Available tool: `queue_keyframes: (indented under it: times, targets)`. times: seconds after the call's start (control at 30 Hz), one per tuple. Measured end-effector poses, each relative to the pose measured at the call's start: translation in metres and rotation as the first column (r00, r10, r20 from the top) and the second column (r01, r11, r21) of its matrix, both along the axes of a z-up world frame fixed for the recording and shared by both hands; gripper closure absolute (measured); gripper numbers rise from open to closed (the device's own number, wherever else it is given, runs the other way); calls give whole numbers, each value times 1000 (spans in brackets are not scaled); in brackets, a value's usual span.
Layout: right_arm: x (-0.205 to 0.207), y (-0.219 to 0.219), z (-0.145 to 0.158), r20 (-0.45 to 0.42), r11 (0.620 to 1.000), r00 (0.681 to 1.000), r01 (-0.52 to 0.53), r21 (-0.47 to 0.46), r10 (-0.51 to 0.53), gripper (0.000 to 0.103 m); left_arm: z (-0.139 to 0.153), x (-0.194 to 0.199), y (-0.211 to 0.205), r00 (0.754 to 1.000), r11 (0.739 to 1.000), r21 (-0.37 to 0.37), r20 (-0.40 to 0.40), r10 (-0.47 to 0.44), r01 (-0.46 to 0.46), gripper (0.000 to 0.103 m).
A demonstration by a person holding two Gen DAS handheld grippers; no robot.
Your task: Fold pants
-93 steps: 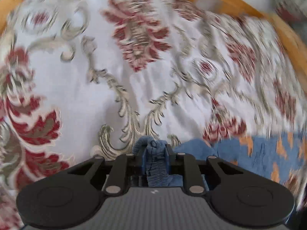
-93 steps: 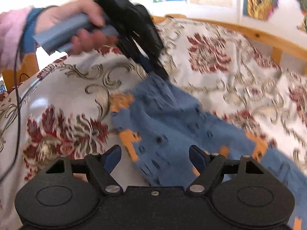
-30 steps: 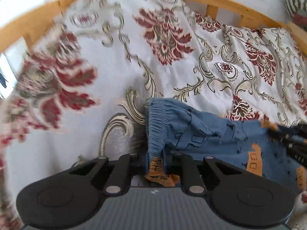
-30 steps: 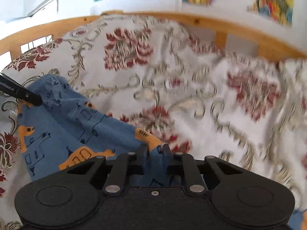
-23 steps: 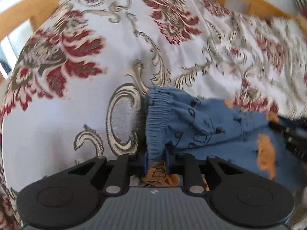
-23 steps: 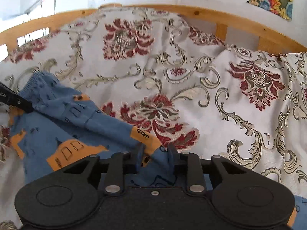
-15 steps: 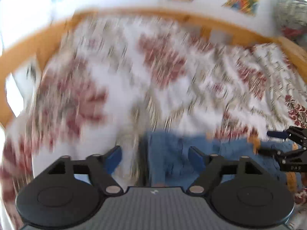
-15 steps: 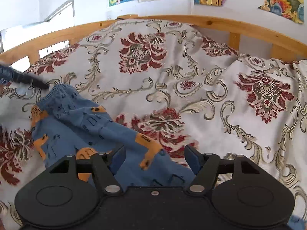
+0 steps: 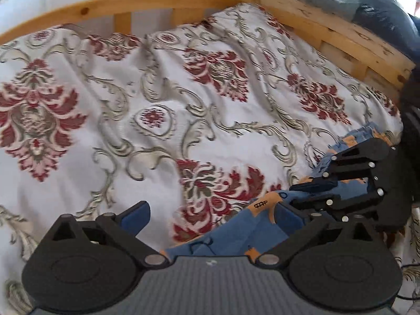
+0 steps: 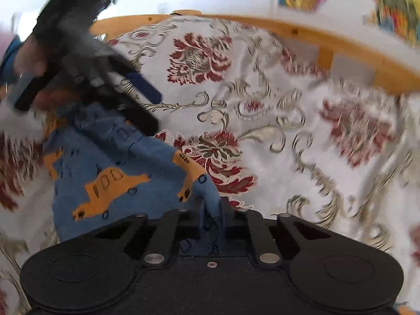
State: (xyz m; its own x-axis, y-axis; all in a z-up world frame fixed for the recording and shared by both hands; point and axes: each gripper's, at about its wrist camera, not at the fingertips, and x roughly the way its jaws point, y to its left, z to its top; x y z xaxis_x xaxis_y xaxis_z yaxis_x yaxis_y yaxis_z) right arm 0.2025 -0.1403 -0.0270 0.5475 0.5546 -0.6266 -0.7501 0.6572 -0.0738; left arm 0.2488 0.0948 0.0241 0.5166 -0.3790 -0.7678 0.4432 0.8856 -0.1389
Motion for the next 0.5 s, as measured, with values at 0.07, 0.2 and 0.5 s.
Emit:
queue_keyframes:
  times: [0.07,0.2,0.5]
  targets:
    - [-24,4,-1,101,998,995,-19,-57,25,95,1,0,2,1000,1000,-21,-11,-13,13,0]
    - [-64,7,-11,200,990,975,-67,-127,92,95,2,2,12,997,998,-65,-83,0,-6,0]
    - [-85,6,-23,198,986,974,-79,-144,107,95,-1,23,-5,971,985,-158,-235,35,-74,0]
